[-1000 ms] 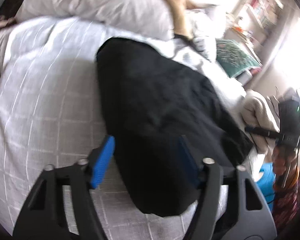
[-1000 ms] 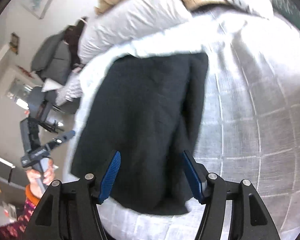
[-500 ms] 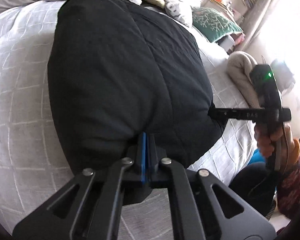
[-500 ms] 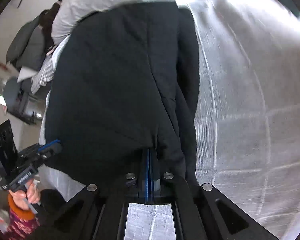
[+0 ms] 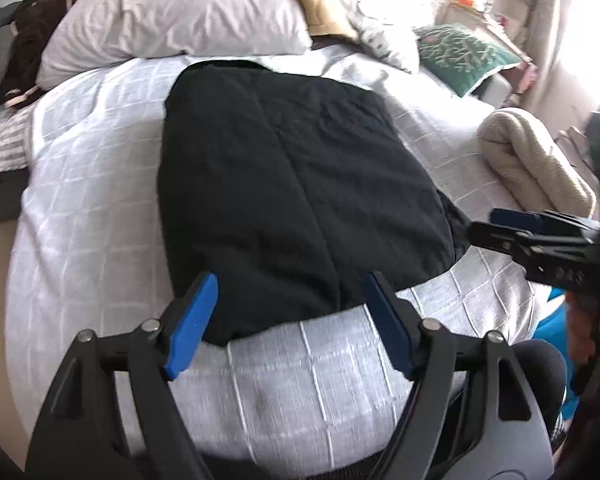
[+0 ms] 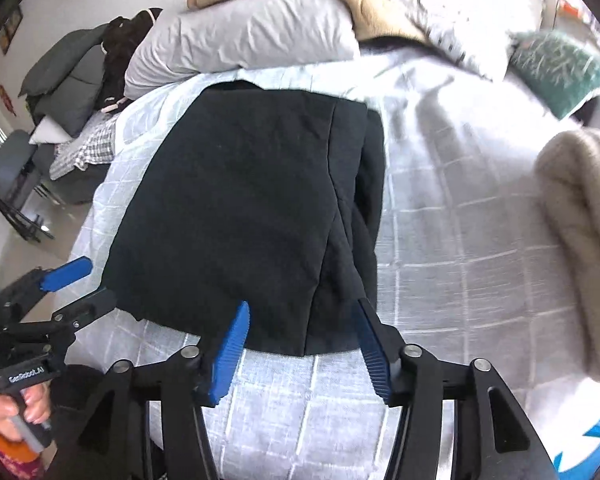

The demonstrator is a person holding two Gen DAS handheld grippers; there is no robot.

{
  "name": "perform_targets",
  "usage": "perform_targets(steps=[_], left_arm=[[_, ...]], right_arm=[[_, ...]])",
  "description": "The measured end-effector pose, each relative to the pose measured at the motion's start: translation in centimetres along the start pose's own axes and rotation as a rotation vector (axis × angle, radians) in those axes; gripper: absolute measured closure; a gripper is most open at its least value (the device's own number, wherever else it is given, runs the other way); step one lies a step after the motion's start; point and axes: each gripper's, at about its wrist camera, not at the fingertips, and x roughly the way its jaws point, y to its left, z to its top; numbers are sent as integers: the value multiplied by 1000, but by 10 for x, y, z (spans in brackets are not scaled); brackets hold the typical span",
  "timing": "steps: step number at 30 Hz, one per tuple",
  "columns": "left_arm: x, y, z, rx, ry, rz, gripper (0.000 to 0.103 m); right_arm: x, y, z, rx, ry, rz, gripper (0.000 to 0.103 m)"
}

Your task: Fold large clothes

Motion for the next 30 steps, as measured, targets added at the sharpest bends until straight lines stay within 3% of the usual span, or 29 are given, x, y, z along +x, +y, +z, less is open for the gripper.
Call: perform_targets(steps=[10, 13, 24, 30], left_arm=[[-18, 7, -21, -125, 31, 184, 8], [-18, 5, -30, -130, 52, 227, 6], [-22, -4, -47, -128, 88, 242, 6], [-26, -16, -46, -116, 72, 236, 6]], right_arm=[[-32, 22, -16, 9, -98, -144, 21], [-35, 28, -22, 24, -109, -162, 20], [-44, 37, -47, -2, -91, -278, 17], [-33, 39, -54, -13, -31, -302, 16]])
